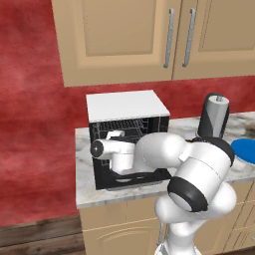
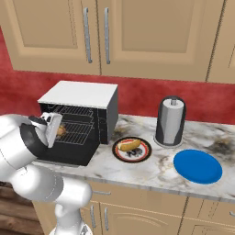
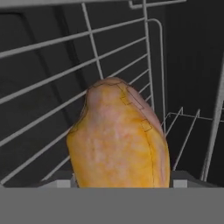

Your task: Open the toaster oven door. Place the hotdog bun on the top rack in the toaster oven and place the chicken drumstick on the bottom rack.

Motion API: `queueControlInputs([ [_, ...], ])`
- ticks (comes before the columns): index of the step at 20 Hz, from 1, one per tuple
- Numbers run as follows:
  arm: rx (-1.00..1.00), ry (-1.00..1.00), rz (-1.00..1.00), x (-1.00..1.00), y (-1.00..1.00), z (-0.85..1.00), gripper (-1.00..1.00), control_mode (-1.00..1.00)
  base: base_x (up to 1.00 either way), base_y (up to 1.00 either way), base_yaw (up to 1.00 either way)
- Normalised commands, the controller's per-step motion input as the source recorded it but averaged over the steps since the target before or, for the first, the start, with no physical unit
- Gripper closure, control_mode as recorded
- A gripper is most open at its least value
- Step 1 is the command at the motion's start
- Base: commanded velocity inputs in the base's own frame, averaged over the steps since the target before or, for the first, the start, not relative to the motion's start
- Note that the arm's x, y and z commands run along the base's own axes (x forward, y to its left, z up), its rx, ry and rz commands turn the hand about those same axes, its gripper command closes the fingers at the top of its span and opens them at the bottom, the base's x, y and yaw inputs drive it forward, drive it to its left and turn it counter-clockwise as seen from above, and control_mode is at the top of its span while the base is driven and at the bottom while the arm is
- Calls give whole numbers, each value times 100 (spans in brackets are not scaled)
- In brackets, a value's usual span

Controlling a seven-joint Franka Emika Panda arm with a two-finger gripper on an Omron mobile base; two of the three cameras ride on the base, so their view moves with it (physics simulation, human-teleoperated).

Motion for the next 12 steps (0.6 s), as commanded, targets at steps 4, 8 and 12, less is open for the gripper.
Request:
queueControlInputs([
  [4,11,0,0,-4,0,-5,-100,-100,0,0,0],
  [8,11,0,0,0,0,16,-100,-100,0,0,0],
  [12,11,0,0,0,0,38,-100,-100,0,0,0],
])
